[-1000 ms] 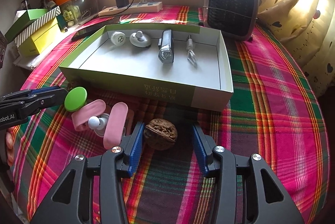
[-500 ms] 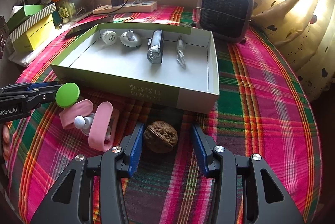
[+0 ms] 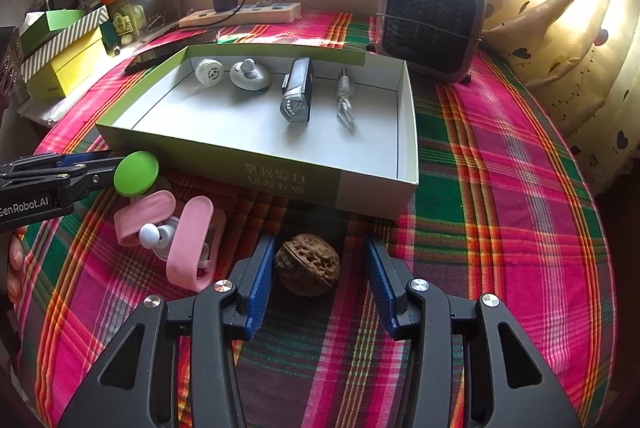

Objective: Organize objects
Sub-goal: 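Close left gripper on one walnut while right gripper closes on another walnut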

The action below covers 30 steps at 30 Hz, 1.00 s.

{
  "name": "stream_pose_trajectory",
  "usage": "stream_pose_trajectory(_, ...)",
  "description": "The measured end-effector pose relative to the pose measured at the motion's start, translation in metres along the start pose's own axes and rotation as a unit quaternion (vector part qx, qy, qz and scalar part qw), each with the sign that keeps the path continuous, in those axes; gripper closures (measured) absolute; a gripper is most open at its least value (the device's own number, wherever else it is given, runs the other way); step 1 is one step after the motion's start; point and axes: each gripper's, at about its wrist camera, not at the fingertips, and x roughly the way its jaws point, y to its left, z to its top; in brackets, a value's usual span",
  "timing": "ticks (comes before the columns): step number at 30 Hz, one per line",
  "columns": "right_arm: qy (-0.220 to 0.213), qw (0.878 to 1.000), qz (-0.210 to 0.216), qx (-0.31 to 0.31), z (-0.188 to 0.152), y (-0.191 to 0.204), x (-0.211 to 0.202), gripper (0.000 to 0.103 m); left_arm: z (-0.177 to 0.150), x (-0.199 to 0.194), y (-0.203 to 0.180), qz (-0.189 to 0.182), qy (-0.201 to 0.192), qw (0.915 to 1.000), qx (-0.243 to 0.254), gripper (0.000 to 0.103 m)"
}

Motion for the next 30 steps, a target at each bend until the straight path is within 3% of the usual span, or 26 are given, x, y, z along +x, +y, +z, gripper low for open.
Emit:
stream_pose_trajectory(5,0.0,1.0,0.001,0.0,0.0001,-0.0002,-0.0001,0.058,-0.0008,0.0003,-0.0006,0.003,-0.002,1.0,0.001,0.061)
stream_pose_trajectory(12,0.0,1.0,0.003,0.0,0.0002,0.0009,-0.0006,0.062,-0.0013,-0.0003,0.0042,0.011,-0.003,0.9999,-0.006,0.074)
stream_pose_trajectory(18,-0.001,1.0,0.007,0.001,-0.0004,0.0025,-0.0018,0.071,-0.0014,-0.0008,0.0054,0.011,-0.005,0.9999,-0.006,0.074)
stream_pose_trajectory(30,-0.001,1.0,0.008,0.002,-0.0007,0.0019,-0.0013,0.071,-0.0017,-0.0014,0.0051,0.011,-0.005,0.9999,-0.006,0.074)
